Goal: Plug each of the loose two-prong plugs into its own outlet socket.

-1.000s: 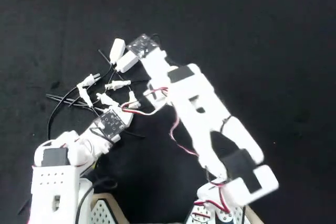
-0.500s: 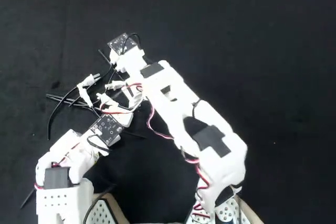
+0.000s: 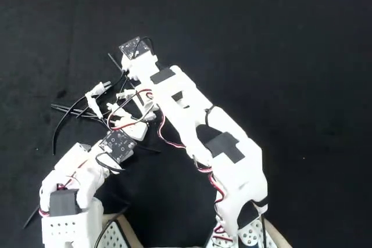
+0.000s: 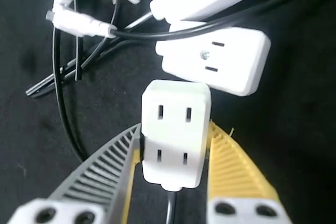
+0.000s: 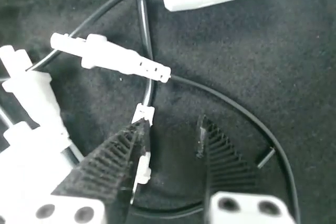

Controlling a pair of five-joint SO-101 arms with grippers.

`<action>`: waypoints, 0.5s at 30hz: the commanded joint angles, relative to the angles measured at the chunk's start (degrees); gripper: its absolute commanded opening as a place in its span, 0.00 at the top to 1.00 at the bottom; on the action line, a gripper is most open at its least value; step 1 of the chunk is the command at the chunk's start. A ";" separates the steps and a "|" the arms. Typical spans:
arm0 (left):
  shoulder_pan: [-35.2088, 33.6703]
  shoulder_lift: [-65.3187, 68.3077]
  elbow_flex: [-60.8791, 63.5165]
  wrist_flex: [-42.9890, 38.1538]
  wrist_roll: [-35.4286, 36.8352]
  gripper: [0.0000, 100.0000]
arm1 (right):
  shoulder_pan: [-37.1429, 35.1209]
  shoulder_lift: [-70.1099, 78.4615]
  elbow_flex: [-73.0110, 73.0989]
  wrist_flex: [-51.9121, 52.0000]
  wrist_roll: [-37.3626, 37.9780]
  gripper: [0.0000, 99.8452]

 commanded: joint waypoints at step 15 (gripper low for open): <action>-0.31 -0.53 -0.75 1.49 11.43 0.75 | 3.69 -28.53 5.41 12.66 3.25 0.84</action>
